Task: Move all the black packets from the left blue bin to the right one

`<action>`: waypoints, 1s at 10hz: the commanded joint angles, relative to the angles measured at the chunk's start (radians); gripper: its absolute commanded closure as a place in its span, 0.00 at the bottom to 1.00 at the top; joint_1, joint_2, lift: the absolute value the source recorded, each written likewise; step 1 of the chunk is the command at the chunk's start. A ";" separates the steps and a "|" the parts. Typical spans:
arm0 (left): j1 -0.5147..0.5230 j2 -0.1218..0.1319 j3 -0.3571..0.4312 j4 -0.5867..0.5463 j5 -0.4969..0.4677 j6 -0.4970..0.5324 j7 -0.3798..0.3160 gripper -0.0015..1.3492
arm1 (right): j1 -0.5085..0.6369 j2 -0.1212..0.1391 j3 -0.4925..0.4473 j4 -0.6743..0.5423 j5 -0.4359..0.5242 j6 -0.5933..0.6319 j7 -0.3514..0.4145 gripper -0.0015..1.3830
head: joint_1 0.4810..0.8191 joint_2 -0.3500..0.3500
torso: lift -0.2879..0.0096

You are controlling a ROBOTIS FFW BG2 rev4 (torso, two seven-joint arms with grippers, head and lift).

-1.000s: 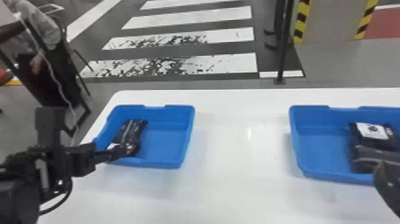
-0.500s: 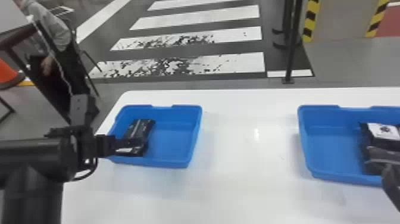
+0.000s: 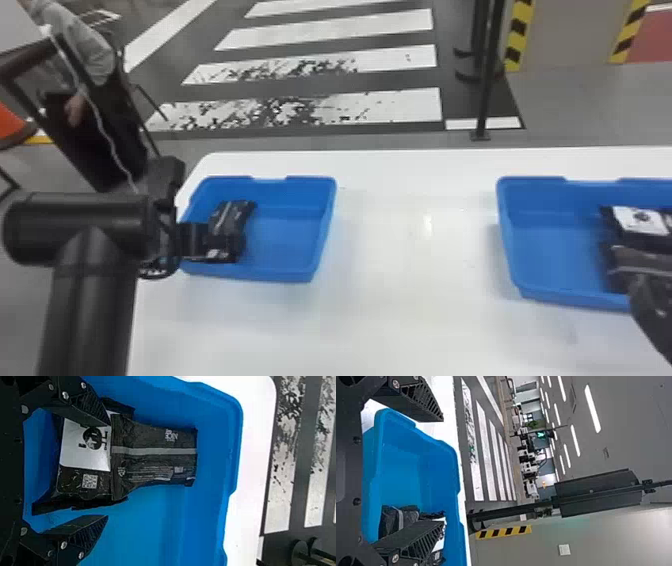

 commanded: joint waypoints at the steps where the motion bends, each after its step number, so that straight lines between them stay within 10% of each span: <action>1: -0.031 -0.001 -0.016 0.036 -0.026 0.030 0.001 0.26 | 0.000 0.001 0.000 0.002 -0.007 0.000 0.000 0.08 | 0.63 0.85 | 0.35; 7: -0.060 0.022 -0.060 0.078 -0.046 0.030 -0.068 0.83 | -0.005 0.001 0.000 0.020 -0.033 0.000 0.006 0.08 | 0.63 0.84 | 0.35; 10: 0.048 0.014 0.006 -0.138 0.019 0.030 -0.084 0.85 | -0.008 0.001 0.002 0.020 -0.037 0.000 0.009 0.08 | 0.63 0.83 | 0.35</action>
